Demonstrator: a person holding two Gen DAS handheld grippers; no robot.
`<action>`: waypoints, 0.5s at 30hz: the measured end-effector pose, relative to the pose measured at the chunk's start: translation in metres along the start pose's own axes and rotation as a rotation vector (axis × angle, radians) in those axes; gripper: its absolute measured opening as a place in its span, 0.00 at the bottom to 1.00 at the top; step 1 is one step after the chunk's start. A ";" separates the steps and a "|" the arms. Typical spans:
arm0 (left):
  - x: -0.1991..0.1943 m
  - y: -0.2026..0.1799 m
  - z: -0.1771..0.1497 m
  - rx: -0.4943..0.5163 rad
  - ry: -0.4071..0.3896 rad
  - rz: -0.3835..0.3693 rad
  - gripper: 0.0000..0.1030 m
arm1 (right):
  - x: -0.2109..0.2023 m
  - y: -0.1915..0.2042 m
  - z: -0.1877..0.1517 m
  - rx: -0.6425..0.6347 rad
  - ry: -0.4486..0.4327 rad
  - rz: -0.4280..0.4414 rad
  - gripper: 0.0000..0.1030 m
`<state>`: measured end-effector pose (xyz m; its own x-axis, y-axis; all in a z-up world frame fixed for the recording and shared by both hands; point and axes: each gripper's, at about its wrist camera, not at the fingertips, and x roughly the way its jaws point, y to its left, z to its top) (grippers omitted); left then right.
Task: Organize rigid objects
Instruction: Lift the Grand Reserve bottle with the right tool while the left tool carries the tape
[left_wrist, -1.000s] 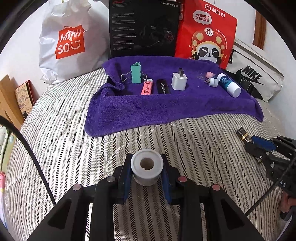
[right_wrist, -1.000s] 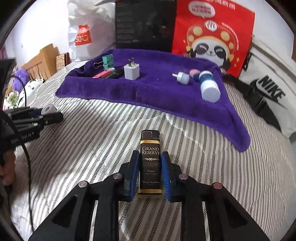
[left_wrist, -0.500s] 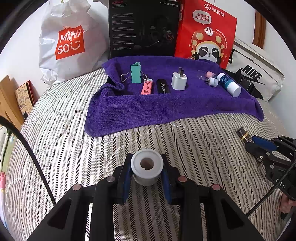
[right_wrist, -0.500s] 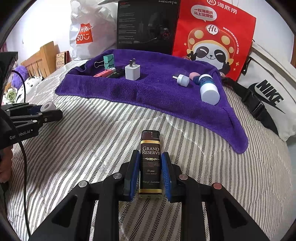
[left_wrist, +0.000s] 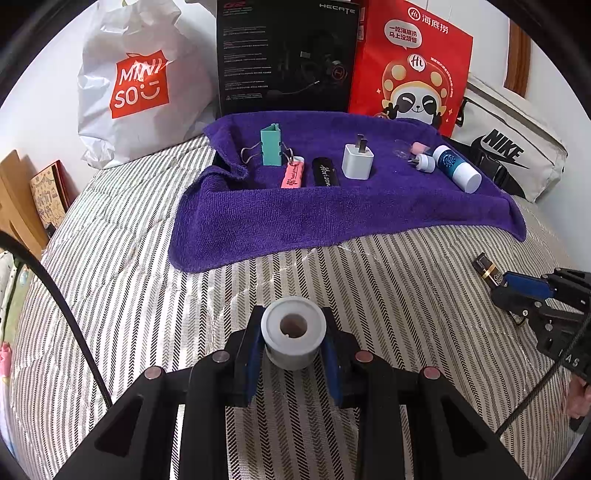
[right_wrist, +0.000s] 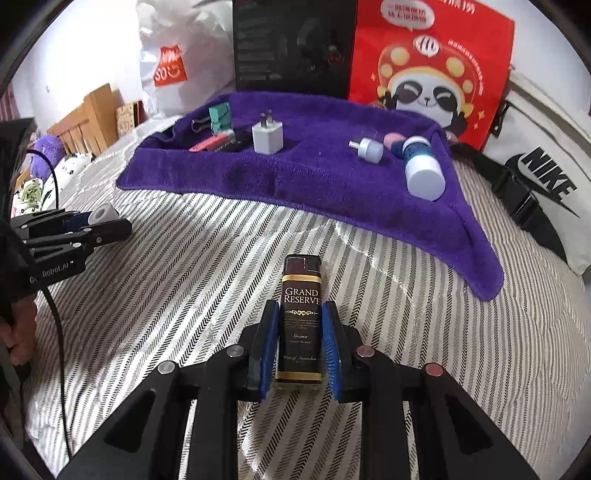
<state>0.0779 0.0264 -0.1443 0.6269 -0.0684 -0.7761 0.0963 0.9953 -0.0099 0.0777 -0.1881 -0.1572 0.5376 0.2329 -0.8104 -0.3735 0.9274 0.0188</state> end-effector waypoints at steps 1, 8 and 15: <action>0.000 0.000 0.000 0.002 0.000 0.001 0.26 | 0.001 0.001 0.003 -0.002 0.021 -0.002 0.23; 0.001 -0.002 0.001 0.029 0.006 0.007 0.27 | 0.002 -0.001 0.002 -0.007 0.030 0.016 0.24; 0.001 0.009 0.007 -0.031 0.056 -0.057 0.26 | 0.006 -0.003 0.015 0.002 0.124 0.041 0.23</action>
<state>0.0850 0.0347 -0.1403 0.5772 -0.1215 -0.8075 0.1060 0.9916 -0.0734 0.0930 -0.1853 -0.1535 0.4242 0.2327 -0.8752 -0.3914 0.9186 0.0546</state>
